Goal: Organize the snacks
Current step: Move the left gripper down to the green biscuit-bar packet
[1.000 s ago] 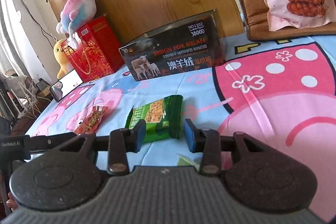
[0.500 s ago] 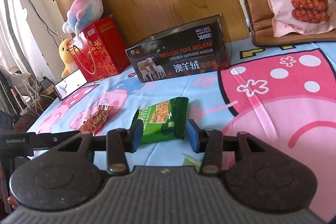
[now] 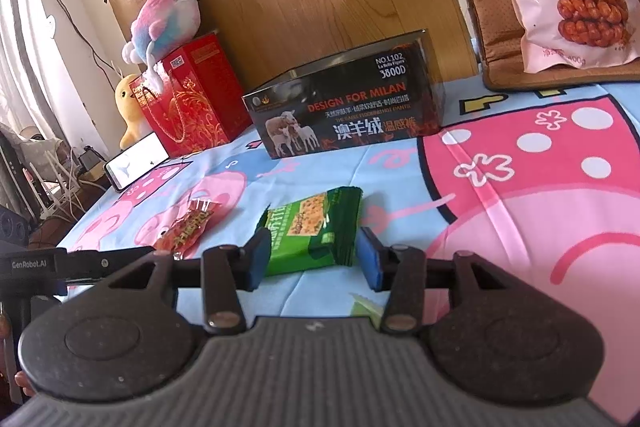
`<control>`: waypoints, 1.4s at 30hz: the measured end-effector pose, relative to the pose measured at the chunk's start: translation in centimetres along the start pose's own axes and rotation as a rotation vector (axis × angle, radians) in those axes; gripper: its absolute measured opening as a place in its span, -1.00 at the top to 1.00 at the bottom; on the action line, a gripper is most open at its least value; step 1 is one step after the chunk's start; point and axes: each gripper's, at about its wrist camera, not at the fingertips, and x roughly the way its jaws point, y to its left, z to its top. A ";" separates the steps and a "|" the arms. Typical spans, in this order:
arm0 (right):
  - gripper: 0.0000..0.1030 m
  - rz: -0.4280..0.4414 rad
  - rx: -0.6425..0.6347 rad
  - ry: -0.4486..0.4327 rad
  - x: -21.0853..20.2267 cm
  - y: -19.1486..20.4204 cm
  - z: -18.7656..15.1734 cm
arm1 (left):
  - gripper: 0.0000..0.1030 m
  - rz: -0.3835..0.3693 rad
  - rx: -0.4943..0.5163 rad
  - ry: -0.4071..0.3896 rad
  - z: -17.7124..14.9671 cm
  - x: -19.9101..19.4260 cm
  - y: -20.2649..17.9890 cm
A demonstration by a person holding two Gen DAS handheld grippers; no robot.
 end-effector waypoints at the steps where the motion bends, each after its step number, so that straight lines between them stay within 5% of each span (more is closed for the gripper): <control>1: 0.03 -0.001 -0.002 -0.001 0.0 0.0 0.0 | -0.15 -0.001 -0.001 0.000 0.0 0.0 0.0; 26: -0.02 0.009 -0.023 -0.001 0.0 0.3 -0.1 | -0.30 -0.012 0.017 0.001 0.0 0.0 -0.1; 32: -0.03 0.167 -0.110 0.049 0.0 1.4 -0.5 | -0.36 -0.025 0.012 0.002 0.0 0.1 -0.1; 42: -0.06 0.143 -0.030 0.022 -0.2 0.4 -0.2 | -0.39 -0.022 0.021 0.014 0.3 0.0 -0.6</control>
